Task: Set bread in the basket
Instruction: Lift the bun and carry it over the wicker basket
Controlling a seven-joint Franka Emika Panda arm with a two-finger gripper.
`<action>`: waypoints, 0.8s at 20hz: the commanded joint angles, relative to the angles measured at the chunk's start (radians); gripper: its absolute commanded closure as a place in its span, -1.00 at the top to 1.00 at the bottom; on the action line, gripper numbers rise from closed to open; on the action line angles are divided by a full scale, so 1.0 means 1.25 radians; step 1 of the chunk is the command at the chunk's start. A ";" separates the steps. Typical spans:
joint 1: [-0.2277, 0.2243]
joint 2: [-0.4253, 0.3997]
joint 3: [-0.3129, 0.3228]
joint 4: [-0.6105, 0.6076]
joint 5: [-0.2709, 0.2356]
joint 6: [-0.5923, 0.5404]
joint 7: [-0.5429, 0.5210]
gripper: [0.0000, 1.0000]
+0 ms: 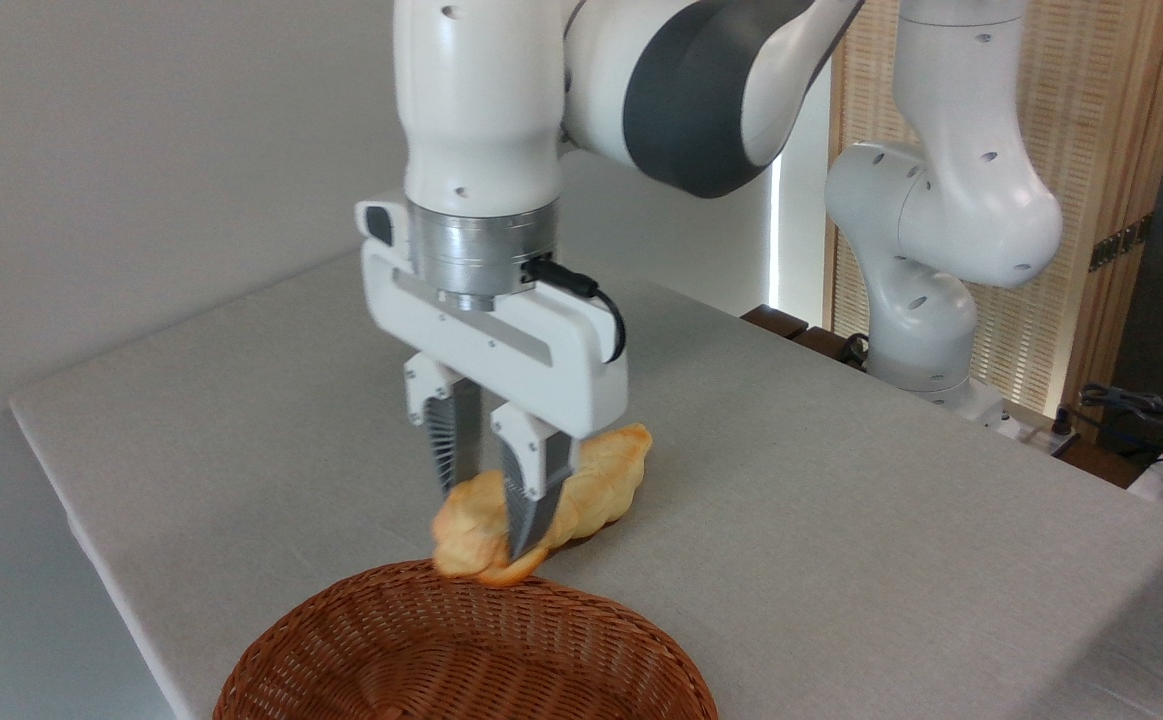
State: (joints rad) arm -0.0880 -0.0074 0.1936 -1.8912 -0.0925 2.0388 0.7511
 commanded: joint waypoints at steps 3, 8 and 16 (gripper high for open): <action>-0.001 0.061 0.003 0.060 -0.005 0.130 -0.096 1.00; -0.001 0.066 0.001 0.061 -0.003 0.140 -0.108 1.00; -0.002 0.066 0.000 0.060 -0.003 0.139 -0.108 1.00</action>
State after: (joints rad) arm -0.0882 0.0684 0.1929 -1.8276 -0.0925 2.2025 0.6358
